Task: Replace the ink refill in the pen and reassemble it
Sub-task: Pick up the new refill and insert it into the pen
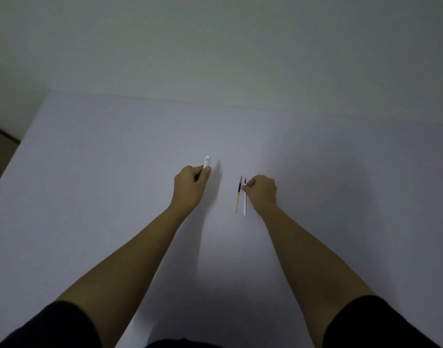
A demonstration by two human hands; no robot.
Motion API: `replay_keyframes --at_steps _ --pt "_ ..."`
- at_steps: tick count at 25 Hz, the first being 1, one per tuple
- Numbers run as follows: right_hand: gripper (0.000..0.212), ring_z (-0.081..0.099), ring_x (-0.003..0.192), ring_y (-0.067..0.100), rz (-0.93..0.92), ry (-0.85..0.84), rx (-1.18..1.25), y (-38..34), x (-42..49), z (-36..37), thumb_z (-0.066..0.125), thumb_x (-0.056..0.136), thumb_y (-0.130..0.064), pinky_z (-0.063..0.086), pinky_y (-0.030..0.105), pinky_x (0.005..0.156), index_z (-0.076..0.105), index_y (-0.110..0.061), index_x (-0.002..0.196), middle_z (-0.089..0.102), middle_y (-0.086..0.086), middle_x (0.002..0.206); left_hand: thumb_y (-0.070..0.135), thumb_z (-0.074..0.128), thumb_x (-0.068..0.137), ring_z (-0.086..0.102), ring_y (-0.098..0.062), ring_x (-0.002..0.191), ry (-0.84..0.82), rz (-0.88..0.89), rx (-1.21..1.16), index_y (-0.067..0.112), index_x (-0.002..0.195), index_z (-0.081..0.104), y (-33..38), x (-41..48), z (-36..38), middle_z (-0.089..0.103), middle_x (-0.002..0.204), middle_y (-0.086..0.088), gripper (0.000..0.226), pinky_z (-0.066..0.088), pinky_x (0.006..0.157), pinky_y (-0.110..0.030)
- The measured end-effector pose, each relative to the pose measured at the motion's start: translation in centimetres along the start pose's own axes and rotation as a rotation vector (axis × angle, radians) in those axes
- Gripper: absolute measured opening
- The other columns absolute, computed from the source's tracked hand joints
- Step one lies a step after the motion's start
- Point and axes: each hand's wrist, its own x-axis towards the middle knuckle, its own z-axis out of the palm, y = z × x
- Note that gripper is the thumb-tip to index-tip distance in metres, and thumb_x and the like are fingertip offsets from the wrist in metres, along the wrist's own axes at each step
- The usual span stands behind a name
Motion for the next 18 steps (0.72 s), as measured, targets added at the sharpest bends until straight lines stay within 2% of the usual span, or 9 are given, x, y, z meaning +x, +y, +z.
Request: replay_keyframes --at_steps 9,12,16,18 --pt "0.020 0.066 0.091 0.030 -0.053 0.057 -0.013 -0.6 -0.7 -0.2 0.065 0.085 -0.017 0.046 0.027 0.073 0.069 0.001 0.092 0.072 0.018 0.094 0.030 0.046 0.094 0.020 -0.011 0.045 0.002 -0.003 0.005 0.015 0.053 0.024 0.2 -0.4 -1.2 0.022 0.048 0.002 0.049 0.026 0.043 -0.017" --pt "0.020 0.066 0.090 0.030 -0.107 -0.004 -0.104 -1.3 -1.2 0.2 0.064 0.085 -0.016 0.048 0.028 0.072 0.068 0.002 0.093 0.072 0.018 0.094 0.029 0.046 0.094 0.021 -0.011 0.045 0.005 -0.010 -0.006 0.017 0.051 0.022 0.2 -0.6 -1.3 0.022 0.048 0.003 0.051 0.026 0.042 -0.015" --pt "0.015 0.063 0.098 0.032 -0.130 -0.090 -0.275 -2.2 -1.7 1.7 0.058 0.087 -0.004 0.050 0.034 0.077 0.059 0.003 0.101 0.066 0.021 0.106 0.032 0.047 0.094 0.026 -0.011 0.048 -0.014 -0.024 0.025 0.016 0.052 0.027 0.1 -0.7 -1.4 0.026 0.051 0.002 0.049 0.022 0.046 -0.019" --pt "0.016 0.062 0.100 0.033 -0.083 -0.072 -0.287 -2.7 -1.8 2.3 0.053 0.087 0.003 0.050 0.034 0.078 0.058 0.003 0.103 0.064 0.022 0.110 0.031 0.046 0.095 0.036 -0.012 0.052 -0.020 -0.013 0.039 0.013 0.055 0.037 -0.3 -0.8 -1.7 0.034 0.056 0.001 0.045 0.030 0.051 -0.022"
